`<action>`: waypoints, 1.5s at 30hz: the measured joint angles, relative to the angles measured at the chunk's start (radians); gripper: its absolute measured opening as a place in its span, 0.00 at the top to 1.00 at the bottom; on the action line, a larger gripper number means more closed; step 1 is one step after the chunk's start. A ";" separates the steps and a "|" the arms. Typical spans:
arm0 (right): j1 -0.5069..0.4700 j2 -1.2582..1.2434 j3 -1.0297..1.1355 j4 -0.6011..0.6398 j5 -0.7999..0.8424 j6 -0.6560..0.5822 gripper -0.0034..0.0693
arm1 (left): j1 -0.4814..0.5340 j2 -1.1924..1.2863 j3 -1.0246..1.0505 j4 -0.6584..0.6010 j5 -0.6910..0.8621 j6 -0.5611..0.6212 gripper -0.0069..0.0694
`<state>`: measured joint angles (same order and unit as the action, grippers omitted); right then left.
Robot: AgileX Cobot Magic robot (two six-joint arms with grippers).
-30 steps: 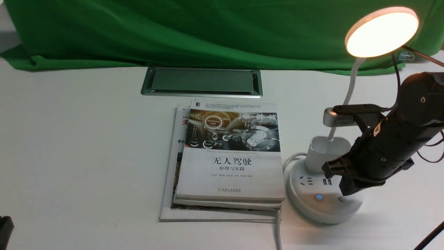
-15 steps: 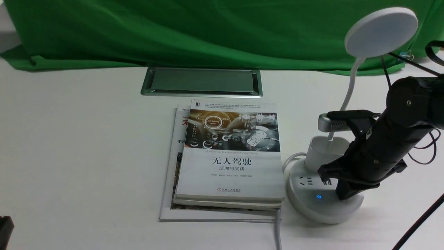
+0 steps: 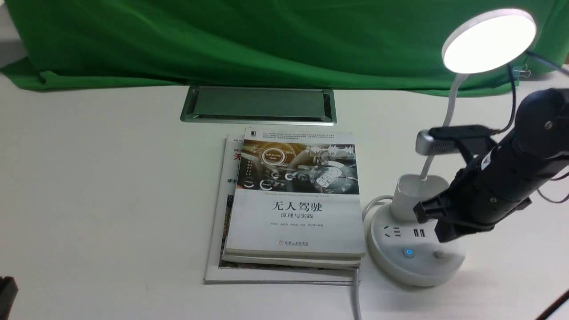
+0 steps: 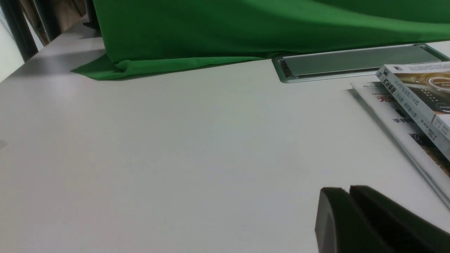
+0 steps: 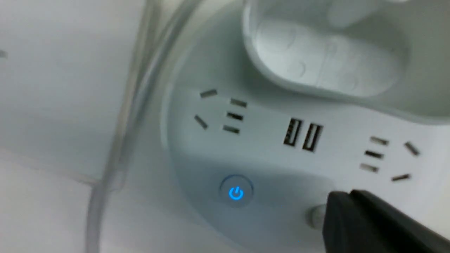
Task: Turn off the desk lamp on the white desktop by hand.
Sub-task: 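Press the power button on the lamp base to turn the lamp off with the right gripper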
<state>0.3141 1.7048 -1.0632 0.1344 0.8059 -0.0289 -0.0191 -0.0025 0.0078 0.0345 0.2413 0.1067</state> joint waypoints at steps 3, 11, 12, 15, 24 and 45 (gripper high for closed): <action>0.000 0.039 0.011 -0.002 -0.008 0.001 0.89 | 0.000 0.000 0.000 0.000 0.000 0.000 0.88; 0.000 0.041 0.007 0.001 -0.041 -0.010 0.89 | 0.000 0.000 0.000 0.000 0.000 0.001 0.88; 0.000 0.035 0.009 0.001 -0.041 -0.010 0.89 | 0.000 0.000 0.000 0.000 0.000 0.001 0.88; 0.000 -0.004 0.015 -0.003 -0.034 -0.010 0.89 | 0.000 0.000 0.000 0.000 0.000 0.001 0.88; 0.000 -0.072 0.028 -0.004 -0.030 -0.005 0.89 | 0.000 0.000 0.000 0.000 0.000 0.001 0.88; 0.000 -0.030 0.073 -0.001 -0.084 -0.014 0.89 | 0.000 0.000 0.000 0.000 0.000 0.001 0.88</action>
<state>0.3141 1.6746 -0.9902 0.1333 0.7220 -0.0428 -0.0191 -0.0025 0.0078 0.0345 0.2411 0.1075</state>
